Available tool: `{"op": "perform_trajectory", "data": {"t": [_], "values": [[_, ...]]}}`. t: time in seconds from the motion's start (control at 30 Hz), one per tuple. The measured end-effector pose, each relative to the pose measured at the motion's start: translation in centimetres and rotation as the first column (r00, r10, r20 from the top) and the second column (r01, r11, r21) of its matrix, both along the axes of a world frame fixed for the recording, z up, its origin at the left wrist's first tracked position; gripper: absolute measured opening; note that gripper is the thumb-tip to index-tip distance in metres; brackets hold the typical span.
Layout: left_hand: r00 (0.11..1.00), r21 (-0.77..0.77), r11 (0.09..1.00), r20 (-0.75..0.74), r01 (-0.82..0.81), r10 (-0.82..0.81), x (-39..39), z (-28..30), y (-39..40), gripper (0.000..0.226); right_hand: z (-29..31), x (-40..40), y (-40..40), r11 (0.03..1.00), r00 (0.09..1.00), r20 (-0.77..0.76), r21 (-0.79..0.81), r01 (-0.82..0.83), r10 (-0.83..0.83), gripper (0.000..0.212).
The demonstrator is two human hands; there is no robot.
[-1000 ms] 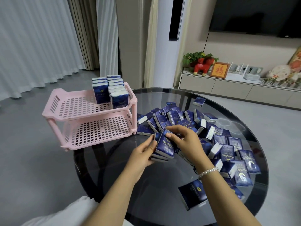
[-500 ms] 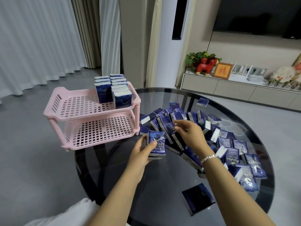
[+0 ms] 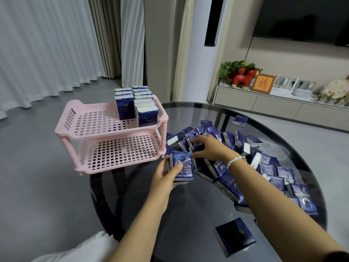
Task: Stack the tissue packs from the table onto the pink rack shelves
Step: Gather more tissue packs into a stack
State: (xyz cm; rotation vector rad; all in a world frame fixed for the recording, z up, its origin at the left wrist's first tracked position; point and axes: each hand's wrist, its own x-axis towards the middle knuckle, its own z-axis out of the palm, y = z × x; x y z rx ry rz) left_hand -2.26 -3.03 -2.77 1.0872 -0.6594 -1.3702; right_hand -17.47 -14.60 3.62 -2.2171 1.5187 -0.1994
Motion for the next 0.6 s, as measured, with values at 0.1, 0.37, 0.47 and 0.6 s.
{"op": "perform_trajectory", "data": {"t": [0.1, 0.37, 0.47, 0.6], "values": [[1.000, -0.004, 1.000, -0.007, -0.013, 0.013, 0.3, -0.3, 0.0, 0.056, 0.3, -0.1, 0.5, 0.998, 0.989, 0.135, -0.027, 0.063, -0.059, 0.039], [0.997, -0.034, 0.997, -0.028, -0.068, 0.067, 0.7, -0.4, 0.4, 0.060, 1.3, -1.2, 2.1, 0.975, 0.846, 0.493, 0.026, 0.220, -0.204, 0.043], [0.997, -0.064, 0.995, -0.016, -0.075, 0.074, 0.7, -0.4, 0.6, 0.059, 1.3, -1.3, 2.9, 0.971, 0.809, 0.545, 0.046, 0.237, -0.223, 0.049], [0.995, -0.091, 0.991, 0.010, -0.100, 0.101, 0.6, -0.2, 1.2, 0.063, 1.0, -0.8, 5.0, 0.950, 0.633, 0.711, 0.188, 0.250, -0.307, 0.024]]}}
